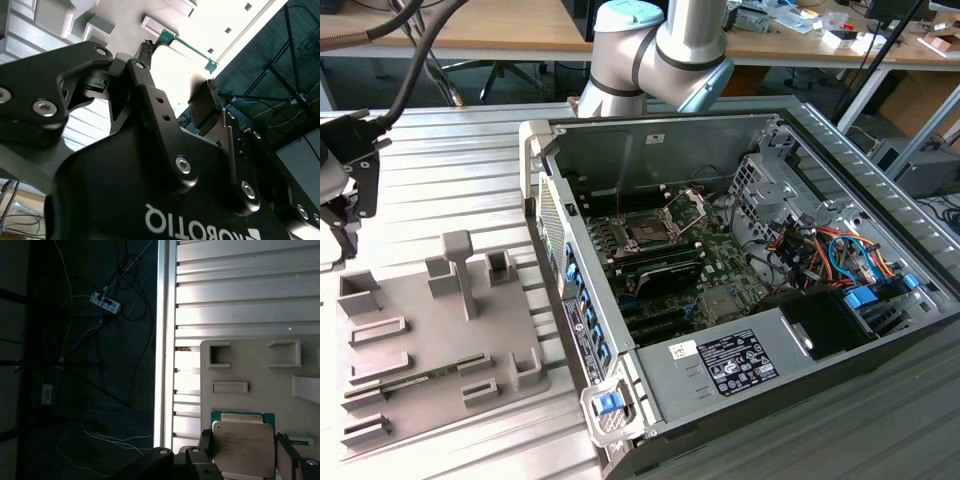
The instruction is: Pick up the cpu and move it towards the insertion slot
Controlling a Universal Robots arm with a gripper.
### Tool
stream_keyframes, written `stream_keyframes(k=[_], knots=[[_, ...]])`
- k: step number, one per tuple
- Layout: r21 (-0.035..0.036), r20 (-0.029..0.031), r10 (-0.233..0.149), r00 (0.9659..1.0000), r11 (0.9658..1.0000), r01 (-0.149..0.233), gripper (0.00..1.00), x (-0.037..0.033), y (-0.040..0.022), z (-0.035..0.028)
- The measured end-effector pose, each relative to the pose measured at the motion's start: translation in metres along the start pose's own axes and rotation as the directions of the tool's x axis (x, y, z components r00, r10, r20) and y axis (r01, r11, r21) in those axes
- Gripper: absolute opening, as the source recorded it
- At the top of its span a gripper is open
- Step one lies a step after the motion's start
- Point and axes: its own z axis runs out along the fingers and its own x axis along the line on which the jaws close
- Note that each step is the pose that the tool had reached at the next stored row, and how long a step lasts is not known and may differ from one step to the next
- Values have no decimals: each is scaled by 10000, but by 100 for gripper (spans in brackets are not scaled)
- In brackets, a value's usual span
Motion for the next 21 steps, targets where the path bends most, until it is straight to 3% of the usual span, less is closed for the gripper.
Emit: stream_keyframes(k=[21], knots=[[-3, 0, -32, 10000, 10000, 32, 55, 0, 3, -118]])
